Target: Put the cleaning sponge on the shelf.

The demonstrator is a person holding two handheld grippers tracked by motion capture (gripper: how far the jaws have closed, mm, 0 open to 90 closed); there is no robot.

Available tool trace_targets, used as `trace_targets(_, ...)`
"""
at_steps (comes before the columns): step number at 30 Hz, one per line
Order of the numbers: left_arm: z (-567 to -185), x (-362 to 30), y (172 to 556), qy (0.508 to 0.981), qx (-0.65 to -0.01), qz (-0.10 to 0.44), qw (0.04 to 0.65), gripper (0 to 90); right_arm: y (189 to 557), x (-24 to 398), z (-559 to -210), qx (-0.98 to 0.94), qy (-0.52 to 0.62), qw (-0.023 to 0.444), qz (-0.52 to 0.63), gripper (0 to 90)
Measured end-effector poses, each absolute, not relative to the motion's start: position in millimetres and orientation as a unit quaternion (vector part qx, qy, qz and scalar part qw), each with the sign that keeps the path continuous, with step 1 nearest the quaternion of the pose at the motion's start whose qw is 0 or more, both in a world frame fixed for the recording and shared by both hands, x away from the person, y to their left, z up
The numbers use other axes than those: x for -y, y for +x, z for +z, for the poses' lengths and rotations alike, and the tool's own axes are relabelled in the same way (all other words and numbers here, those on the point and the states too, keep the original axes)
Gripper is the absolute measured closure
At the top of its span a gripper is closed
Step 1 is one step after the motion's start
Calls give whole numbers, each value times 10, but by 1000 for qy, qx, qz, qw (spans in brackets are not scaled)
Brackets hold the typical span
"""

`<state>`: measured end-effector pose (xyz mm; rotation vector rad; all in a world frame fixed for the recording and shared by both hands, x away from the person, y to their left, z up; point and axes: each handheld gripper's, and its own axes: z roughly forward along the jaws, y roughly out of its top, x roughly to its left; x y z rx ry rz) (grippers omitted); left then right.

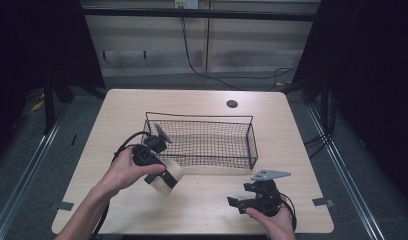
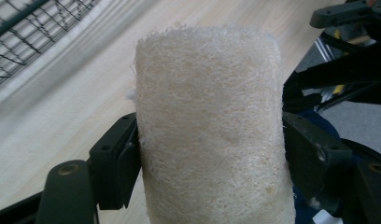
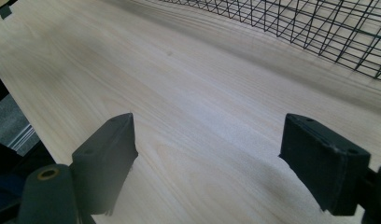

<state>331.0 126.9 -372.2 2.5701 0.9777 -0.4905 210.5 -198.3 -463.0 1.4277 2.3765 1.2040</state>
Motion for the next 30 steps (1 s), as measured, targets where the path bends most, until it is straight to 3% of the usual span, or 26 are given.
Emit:
trace_targets(17,-3517,-1280,3426,905,-337,-185,181,266,2104,1984,-4631,-786,471,58,397,178)
trace_targets(30,-3296,-1361,3581,891,-367,-179,199,266,2104,1974,-4634,-786,471,57,397,178)
